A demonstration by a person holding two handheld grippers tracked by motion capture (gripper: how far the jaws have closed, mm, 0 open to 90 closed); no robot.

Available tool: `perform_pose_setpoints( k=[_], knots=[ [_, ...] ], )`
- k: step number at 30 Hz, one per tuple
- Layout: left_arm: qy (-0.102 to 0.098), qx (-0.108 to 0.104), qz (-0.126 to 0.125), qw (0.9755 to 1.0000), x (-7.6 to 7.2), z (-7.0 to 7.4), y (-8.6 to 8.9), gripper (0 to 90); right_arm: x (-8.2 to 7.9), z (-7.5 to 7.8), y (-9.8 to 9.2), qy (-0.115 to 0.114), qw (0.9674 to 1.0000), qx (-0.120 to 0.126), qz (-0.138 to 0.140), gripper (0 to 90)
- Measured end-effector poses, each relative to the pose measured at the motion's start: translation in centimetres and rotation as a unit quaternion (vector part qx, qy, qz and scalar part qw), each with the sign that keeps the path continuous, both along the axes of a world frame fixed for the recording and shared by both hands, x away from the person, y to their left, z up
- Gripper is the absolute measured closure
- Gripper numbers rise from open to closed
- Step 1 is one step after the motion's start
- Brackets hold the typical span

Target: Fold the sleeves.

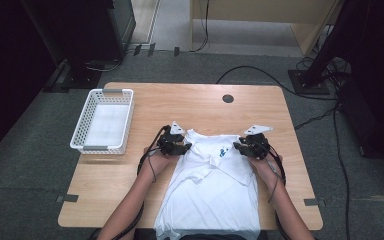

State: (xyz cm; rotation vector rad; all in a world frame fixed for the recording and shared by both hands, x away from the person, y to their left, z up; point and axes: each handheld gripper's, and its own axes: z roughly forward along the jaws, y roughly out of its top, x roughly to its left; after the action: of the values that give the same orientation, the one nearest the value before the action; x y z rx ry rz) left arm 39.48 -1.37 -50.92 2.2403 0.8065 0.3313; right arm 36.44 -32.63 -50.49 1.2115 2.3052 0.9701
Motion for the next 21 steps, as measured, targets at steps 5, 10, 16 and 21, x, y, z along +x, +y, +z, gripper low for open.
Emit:
perform_pose_setpoints(
  k=[5, 10, 16, 21],
  knots=[
    [0.001, 0.0, -0.01, 1.0, 0.0, 0.0, -0.2, 78.4, 0.3, -0.5, 0.3, 0.005, 0.9999, -0.009, -0.005, 74.7],
    [0.005, 0.001, -0.005, 1.0, 0.2, 0.2, 0.4, 87.8, 0.4, -0.6, 0.1, 0.006, 0.9999, -0.01, -0.013, 86.5],
    [0.018, -0.021, 0.01, 0.9996, 1.0, 0.5, 1.8, 88.3, 0.5, -0.4, -0.7, 0.001, 0.9995, -0.016, -0.026, 88.6],
    [0.024, -0.041, 0.018, 0.9987, 1.4, 0.7, 2.7, 88.0, 0.7, -0.2, -1.4, 0.002, 0.9992, -0.016, -0.036, 89.2]
  ],
)
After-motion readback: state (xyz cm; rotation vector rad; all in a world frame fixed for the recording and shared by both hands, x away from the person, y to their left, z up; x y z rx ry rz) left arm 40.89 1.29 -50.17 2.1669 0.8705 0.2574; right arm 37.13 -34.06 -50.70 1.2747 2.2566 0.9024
